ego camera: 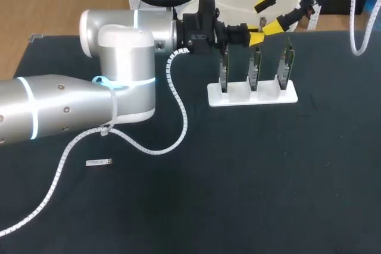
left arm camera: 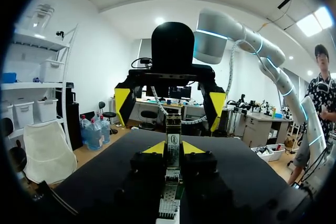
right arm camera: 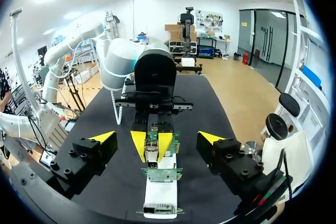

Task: Pick up the optical module with the left hand, and insert it into the network port with the right hand.

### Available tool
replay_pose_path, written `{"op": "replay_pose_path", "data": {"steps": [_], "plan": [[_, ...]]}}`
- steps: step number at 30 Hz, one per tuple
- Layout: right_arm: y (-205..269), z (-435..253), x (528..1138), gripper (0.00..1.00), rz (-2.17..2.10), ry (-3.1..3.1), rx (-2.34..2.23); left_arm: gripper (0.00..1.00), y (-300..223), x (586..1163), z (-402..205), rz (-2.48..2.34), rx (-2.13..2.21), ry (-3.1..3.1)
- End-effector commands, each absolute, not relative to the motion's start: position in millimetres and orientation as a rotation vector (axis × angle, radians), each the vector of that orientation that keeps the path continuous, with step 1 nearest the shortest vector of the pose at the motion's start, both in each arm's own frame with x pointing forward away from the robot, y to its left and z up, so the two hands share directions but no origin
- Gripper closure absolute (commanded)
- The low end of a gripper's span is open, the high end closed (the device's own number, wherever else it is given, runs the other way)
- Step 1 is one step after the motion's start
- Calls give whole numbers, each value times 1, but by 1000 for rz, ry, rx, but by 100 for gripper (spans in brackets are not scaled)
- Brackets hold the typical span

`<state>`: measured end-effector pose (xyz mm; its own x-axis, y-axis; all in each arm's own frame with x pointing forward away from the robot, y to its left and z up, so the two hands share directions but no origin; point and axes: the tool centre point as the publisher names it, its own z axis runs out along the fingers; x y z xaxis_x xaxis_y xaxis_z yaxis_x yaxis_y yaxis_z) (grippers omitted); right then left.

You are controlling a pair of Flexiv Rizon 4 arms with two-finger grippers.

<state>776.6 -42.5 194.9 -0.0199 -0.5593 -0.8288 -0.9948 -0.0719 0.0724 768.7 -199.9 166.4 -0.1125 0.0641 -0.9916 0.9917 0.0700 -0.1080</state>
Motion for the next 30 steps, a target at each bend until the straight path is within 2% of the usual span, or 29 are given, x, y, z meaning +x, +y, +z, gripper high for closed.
{"op": "replay_pose_path", "data": {"steps": [1,24,25,26,27,30], "plan": [[-43,195,774,100,968,1628,-1686,100,-200,770,167,-1208,1158,1373],[-43,194,774,100,962,1630,-1694,100,-200,770,167,-1208,1158,1373],[-43,194,774,100,963,1630,-1694,87,-200,770,167,-1208,1158,1373],[-43,194,774,100,964,1629,-1693,54,-200,770,167,-1208,1158,1373],[-43,194,774,100,964,1629,-1693,0,-200,770,167,-1208,1158,1373],[-43,194,774,100,970,1624,-1693,0,-200,770,167,-1208,1158,1373]]}}
